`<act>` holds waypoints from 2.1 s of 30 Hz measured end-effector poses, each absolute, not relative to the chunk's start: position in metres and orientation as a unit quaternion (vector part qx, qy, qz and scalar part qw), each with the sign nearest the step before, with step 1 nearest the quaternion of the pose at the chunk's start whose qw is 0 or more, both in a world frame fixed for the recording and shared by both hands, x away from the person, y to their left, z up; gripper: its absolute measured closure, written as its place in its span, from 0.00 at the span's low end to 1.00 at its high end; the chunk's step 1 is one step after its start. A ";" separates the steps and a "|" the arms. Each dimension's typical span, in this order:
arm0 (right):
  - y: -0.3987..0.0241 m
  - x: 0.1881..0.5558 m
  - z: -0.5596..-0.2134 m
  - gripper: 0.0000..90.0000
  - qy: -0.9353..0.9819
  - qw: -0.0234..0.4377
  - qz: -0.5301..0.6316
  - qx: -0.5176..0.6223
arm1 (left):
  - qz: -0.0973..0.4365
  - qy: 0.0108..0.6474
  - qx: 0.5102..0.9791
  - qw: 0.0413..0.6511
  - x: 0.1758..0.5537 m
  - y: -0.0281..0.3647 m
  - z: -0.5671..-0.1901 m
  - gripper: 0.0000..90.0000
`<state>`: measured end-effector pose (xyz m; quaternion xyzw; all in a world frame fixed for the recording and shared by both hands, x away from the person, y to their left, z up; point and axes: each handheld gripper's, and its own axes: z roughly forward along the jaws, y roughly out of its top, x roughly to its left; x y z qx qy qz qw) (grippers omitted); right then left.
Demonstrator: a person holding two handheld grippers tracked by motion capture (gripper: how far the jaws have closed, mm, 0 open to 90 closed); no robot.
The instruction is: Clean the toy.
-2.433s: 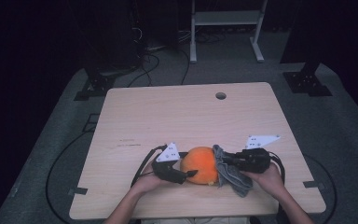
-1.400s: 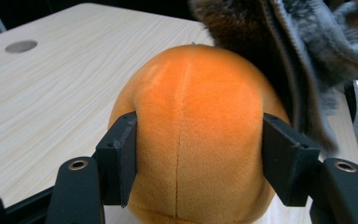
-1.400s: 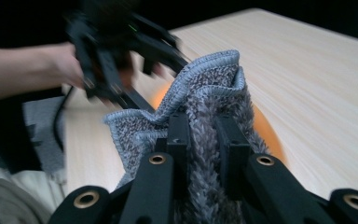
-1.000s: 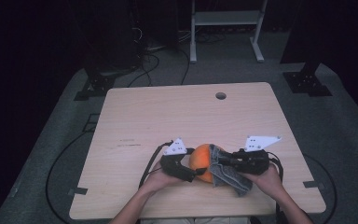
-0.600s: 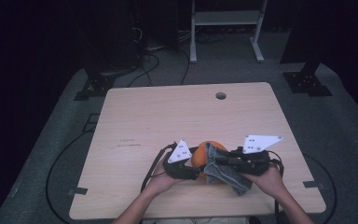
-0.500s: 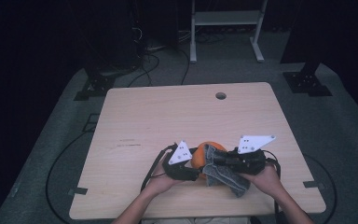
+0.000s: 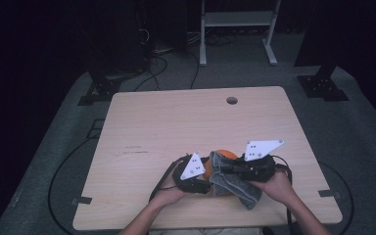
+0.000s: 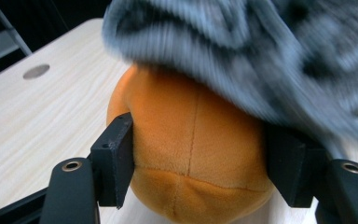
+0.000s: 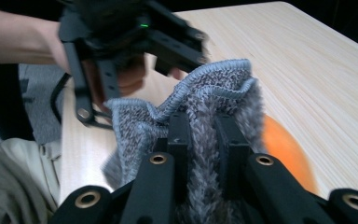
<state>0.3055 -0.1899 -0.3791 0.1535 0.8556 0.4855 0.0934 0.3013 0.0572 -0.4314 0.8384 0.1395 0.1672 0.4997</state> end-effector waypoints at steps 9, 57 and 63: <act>-0.210 0.318 -0.402 0.87 0.833 0.069 0.507 0.213 | 0.090 0.192 0.824 0.525 0.315 0.070 -0.430 0.16; -0.212 0.293 -0.400 0.87 0.810 0.063 0.550 0.196 | 0.185 0.131 0.829 0.512 0.306 0.070 -0.423 0.37; -0.186 0.310 -0.411 0.87 0.821 0.062 0.533 0.195 | 0.126 0.172 0.832 0.512 0.317 0.078 -0.431 0.16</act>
